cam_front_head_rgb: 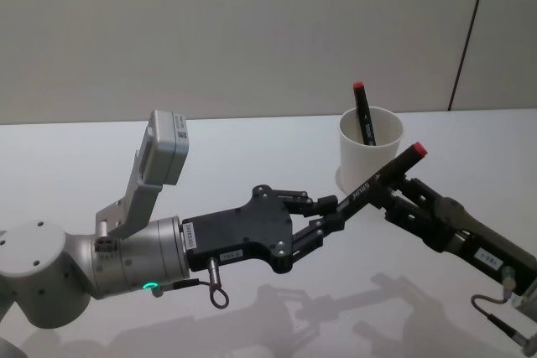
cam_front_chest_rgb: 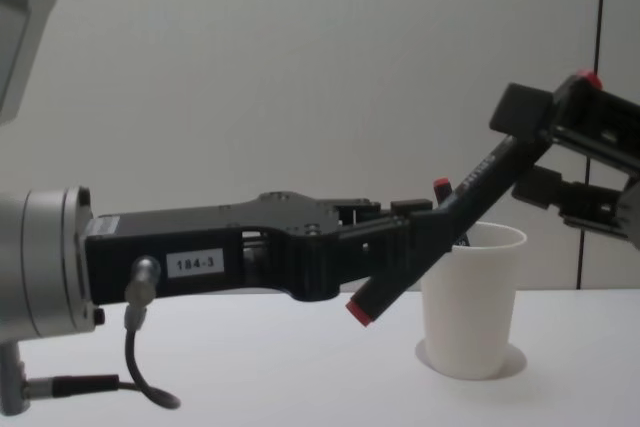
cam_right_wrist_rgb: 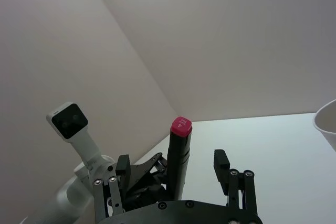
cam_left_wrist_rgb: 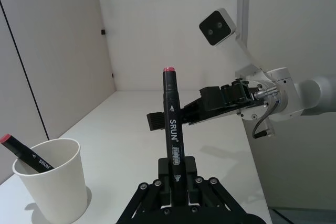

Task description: Place the pen into the pen holder.

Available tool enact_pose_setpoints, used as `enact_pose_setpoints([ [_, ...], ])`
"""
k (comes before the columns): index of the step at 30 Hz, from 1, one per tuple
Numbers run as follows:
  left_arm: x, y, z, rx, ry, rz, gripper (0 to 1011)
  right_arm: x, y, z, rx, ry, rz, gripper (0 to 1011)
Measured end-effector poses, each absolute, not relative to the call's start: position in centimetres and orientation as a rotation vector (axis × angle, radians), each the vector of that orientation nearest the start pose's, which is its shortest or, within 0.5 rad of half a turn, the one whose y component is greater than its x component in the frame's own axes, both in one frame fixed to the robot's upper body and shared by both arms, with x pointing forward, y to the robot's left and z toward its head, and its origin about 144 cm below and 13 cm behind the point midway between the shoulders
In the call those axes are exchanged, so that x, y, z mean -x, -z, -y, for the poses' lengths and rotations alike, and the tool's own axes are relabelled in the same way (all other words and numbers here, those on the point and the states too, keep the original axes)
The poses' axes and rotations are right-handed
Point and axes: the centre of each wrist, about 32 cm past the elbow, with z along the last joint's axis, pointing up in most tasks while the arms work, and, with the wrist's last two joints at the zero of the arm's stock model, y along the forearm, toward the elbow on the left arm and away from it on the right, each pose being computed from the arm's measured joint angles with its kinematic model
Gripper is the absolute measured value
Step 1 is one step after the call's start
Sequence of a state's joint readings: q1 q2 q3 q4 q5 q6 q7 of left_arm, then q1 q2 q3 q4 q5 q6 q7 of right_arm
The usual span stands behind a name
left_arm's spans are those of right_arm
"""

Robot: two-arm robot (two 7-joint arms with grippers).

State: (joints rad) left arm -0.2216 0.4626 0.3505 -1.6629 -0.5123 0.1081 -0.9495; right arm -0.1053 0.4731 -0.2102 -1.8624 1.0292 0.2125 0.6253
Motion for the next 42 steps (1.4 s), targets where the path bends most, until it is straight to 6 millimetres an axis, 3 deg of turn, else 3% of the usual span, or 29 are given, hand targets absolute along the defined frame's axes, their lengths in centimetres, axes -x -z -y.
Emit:
enact_pose_setpoints([
  [42, -49.6, -122.3, -24.7, 0.015, -0.263, 0.025, 173, -42.0, -119.3, 25.0, -0.409, 0.564, -0.352, 1002],
])
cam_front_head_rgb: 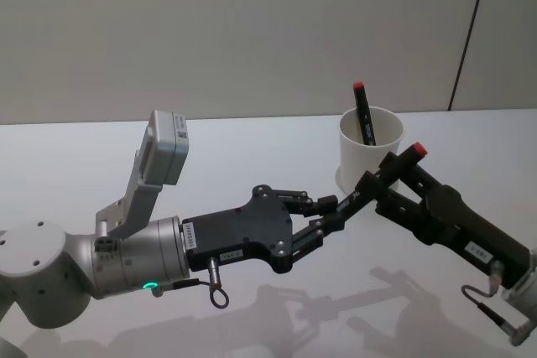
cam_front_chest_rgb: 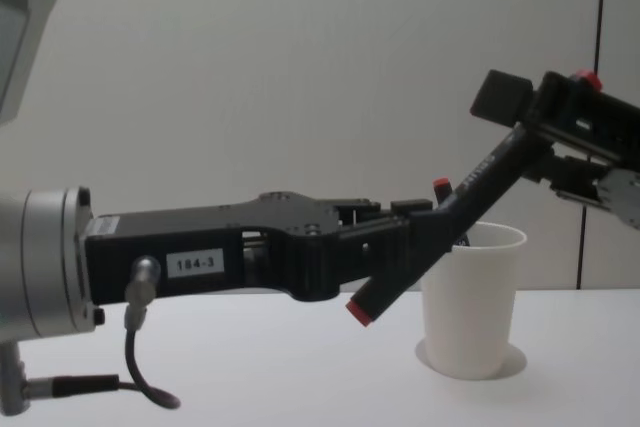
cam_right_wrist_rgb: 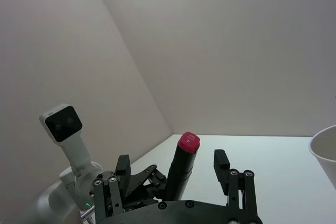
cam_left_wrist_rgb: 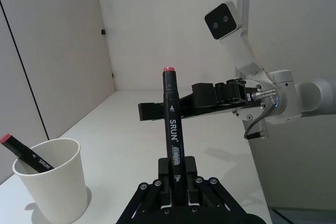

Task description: Place the pen into the pen holder.

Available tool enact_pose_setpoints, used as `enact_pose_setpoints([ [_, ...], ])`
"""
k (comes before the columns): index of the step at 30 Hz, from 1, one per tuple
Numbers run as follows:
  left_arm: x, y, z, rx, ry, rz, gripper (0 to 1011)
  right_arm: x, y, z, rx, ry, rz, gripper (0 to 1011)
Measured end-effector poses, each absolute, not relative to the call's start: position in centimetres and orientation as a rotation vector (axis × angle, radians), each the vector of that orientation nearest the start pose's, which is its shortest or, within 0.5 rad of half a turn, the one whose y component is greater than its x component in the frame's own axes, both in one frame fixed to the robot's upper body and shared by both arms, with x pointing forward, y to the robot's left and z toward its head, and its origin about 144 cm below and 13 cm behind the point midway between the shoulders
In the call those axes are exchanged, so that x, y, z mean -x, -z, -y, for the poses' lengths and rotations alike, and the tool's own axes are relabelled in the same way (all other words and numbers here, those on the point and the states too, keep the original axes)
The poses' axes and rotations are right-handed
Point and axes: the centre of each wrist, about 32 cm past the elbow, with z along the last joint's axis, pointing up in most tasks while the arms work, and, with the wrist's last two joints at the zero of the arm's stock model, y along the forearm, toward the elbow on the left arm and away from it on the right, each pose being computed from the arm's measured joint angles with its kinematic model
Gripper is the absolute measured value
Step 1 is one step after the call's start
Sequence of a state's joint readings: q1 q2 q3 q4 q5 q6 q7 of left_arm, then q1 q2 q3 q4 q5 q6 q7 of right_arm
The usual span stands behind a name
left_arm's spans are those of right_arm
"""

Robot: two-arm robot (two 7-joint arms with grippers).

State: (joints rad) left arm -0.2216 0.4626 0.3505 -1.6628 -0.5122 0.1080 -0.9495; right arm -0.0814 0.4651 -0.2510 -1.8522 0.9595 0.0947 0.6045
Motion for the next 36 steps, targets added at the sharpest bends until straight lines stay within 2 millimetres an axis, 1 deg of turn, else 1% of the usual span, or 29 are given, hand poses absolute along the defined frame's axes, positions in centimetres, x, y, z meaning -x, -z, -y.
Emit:
enact_pose_setpoints([
  [10, -49.58, -122.34, -24.68, 0.015, -0.263, 0.025, 173, -42.16, -119.25, 24.87, -0.416, 0.58, -0.344, 999],
  [12, -49.58, -122.34, -24.68, 0.015, -0.263, 0.025, 173, -42.17, -119.24, 24.84, -0.417, 0.582, -0.343, 952],
  [15, -49.58, -122.34, -24.68, 0.015, -0.263, 0.025, 173, -42.19, -119.24, 24.81, -0.418, 0.584, -0.342, 910],
  [16, -49.58, -122.34, -24.69, 0.015, -0.263, 0.025, 173, -42.2, -119.24, 24.8, -0.419, 0.585, -0.342, 863],
  [18, -49.58, -122.34, -24.68, 0.015, -0.263, 0.025, 172, -42.21, -119.24, 24.79, -0.419, 0.586, -0.341, 814],
  [19, -49.58, -122.34, -24.68, 0.015, -0.263, 0.025, 173, -42.21, -119.24, 24.79, -0.419, 0.586, -0.341, 814],
  [20, -49.58, -122.34, -24.68, 0.015, -0.263, 0.025, 173, -42.22, -119.24, 24.78, -0.42, 0.587, -0.341, 761],
  [22, -49.58, -122.34, -24.68, 0.015, -0.263, 0.025, 172, -42.23, -119.24, 24.78, -0.42, 0.588, -0.34, 719],
  [23, -49.58, -122.34, -24.68, 0.015, -0.263, 0.025, 172, -42.23, -119.24, 24.78, -0.42, 0.588, -0.34, 682],
  [24, -49.58, -122.34, -24.68, 0.015, -0.263, 0.025, 172, -42.23, -119.24, 24.77, -0.42, 0.589, -0.34, 622],
  [26, -49.58, -122.34, -24.68, 0.015, -0.263, 0.025, 173, -42.24, -119.23, 24.76, -0.42, 0.589, -0.34, 578],
  [27, -49.58, -122.34, -24.68, 0.015, -0.263, 0.025, 173, -42.24, -119.23, 24.76, -0.42, 0.59, -0.34, 518],
  [29, -49.58, -122.34, -24.68, 0.015, -0.263, 0.025, 173, -42.24, -119.22, 24.75, -0.421, 0.59, -0.339, 478],
  [31, -49.58, -122.34, -24.68, 0.015, -0.263, 0.025, 172, -42.24, -119.22, 24.75, -0.421, 0.59, -0.339, 392],
  [33, -49.58, -122.34, -24.68, 0.015, -0.263, 0.025, 173, -42.25, -119.22, 24.74, -0.421, 0.591, -0.339, 357],
  [34, -49.58, -122.34, -24.68, 0.015, -0.263, 0.025, 173, -42.25, -119.22, 24.73, -0.421, 0.591, -0.339, 302],
  [36, -49.58, -122.34, -24.68, 0.015, -0.263, 0.025, 173, -42.25, -119.22, 24.72, -0.422, 0.59, -0.339, 240],
])
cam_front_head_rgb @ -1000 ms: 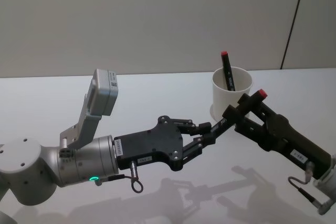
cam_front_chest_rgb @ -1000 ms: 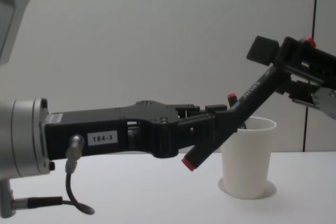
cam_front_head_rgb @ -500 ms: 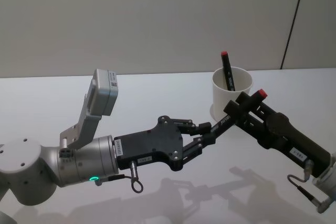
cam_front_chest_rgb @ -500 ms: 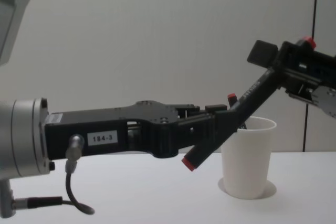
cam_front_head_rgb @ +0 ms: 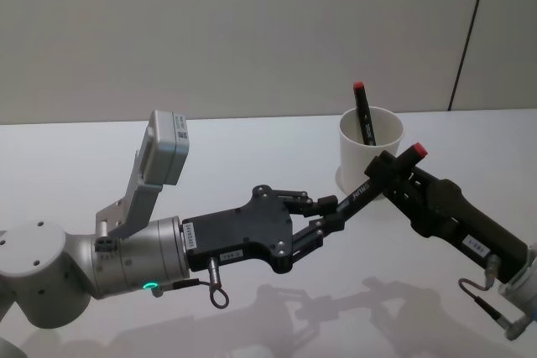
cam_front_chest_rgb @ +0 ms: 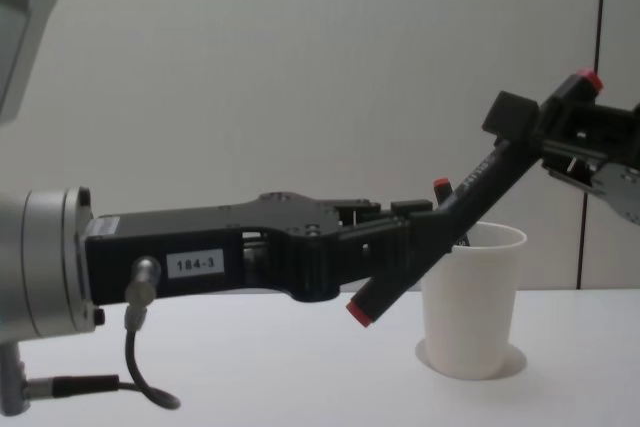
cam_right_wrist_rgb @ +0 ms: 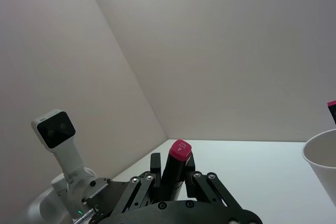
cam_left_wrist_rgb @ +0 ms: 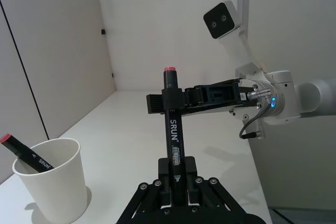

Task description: Place the pen into the pen holder.

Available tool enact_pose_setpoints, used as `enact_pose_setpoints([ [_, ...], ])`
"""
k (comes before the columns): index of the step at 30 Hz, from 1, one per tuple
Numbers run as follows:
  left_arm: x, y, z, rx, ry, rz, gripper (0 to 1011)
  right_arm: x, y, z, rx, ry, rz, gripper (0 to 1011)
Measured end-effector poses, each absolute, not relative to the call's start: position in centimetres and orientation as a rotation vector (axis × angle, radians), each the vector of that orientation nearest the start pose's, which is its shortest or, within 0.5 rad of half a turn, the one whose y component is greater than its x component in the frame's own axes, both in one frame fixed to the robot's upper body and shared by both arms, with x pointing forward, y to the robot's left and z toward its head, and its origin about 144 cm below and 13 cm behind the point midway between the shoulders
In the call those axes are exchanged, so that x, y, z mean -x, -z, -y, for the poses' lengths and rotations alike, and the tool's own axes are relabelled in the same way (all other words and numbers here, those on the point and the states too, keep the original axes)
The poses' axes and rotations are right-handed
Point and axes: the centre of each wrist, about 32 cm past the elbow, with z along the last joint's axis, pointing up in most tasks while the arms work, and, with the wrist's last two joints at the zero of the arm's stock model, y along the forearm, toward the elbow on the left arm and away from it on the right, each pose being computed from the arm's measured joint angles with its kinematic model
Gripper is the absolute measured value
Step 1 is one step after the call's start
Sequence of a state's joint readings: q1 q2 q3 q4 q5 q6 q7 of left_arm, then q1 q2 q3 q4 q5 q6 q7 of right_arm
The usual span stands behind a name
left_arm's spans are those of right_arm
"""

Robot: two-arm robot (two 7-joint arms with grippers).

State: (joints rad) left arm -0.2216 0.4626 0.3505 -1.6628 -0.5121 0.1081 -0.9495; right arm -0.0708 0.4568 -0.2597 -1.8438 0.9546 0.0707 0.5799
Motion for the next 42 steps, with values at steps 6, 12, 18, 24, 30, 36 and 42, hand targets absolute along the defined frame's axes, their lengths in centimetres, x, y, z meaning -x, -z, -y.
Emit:
enact_pose_setpoints([
  [6, -49.58, -122.34, -24.68, 0.015, -0.263, 0.025, 172, -42.26, -119.23, 24.72, -0.422, 0.59, -0.338, 231],
  [12, -49.58, -122.34, -24.68, 0.015, -0.263, 0.025, 173, -42.26, -119.23, 24.72, -0.423, 0.59, -0.338, 231],
  [18, -49.58, -122.34, -24.68, 0.015, -0.263, 0.025, 282, -42.27, -119.23, 24.74, -0.423, 0.593, -0.338, 230],
  [24, -49.58, -122.34, -24.68, 0.015, -0.263, 0.025, 482, -42.27, -119.23, 24.74, -0.423, 0.593, -0.338, 230],
  [30, -49.58, -122.34, -24.68, 0.015, -0.263, 0.025, 683, -42.27, -119.23, 24.73, -0.423, 0.593, -0.338, 230],
  [36, -49.58, -122.34, -24.68, 0.015, -0.263, 0.025, 868, -42.27, -119.24, 24.73, -0.423, 0.592, -0.338, 230],
  [42, -49.58, -122.34, -24.68, 0.015, -0.263, 0.026, 1001, -42.27, -119.23, 24.75, -0.423, 0.592, -0.337, 230],
])
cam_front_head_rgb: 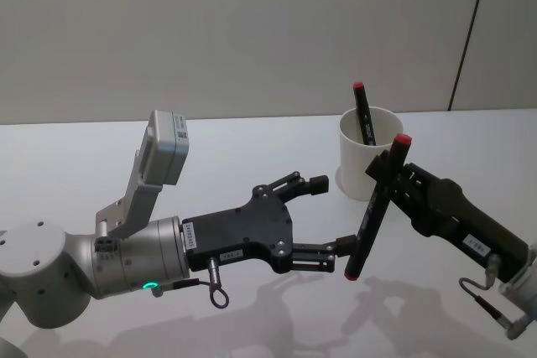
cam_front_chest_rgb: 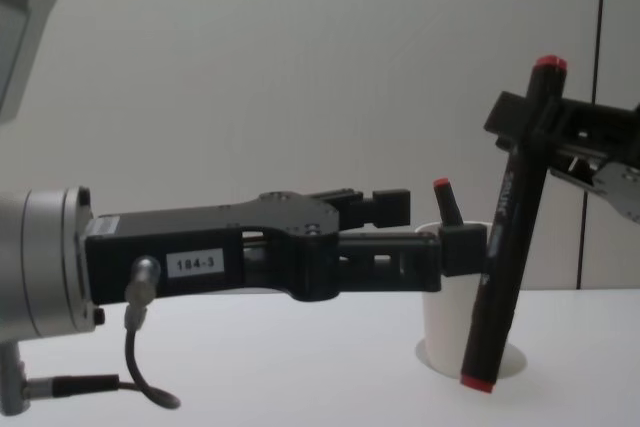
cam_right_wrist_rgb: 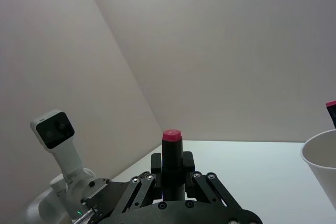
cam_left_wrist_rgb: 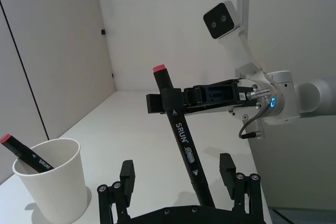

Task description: Place the pen into the pen holder.

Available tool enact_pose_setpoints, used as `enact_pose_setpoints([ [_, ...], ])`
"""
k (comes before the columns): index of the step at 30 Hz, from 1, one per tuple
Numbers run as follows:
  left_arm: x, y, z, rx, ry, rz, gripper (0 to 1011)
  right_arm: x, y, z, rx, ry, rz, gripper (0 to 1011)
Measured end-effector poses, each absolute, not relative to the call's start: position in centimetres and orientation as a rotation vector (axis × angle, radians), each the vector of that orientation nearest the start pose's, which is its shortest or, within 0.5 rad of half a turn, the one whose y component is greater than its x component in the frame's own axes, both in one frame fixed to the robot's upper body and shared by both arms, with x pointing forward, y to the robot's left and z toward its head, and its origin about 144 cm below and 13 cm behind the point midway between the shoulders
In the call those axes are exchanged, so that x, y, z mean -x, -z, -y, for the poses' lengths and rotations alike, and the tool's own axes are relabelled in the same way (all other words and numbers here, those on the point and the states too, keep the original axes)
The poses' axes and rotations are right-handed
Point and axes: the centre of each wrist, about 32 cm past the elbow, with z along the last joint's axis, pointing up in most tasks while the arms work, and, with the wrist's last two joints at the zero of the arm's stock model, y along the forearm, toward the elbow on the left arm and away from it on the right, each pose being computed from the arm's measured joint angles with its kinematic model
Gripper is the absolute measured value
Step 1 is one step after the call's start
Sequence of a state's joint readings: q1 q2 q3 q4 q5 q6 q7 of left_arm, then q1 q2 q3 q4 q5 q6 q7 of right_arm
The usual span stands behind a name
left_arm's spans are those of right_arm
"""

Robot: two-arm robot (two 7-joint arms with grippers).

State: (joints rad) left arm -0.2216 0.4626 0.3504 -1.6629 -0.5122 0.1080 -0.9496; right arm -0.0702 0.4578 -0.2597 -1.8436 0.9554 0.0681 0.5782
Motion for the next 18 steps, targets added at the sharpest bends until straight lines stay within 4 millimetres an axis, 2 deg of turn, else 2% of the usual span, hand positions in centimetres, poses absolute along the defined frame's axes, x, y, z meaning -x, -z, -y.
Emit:
enact_pose_setpoints([
  [18, -49.6, -122.3, -24.7, 0.015, -0.263, 0.025, 1001, -42.5, -119.3, 26.0, -0.426, 0.692, -0.274, 229],
])
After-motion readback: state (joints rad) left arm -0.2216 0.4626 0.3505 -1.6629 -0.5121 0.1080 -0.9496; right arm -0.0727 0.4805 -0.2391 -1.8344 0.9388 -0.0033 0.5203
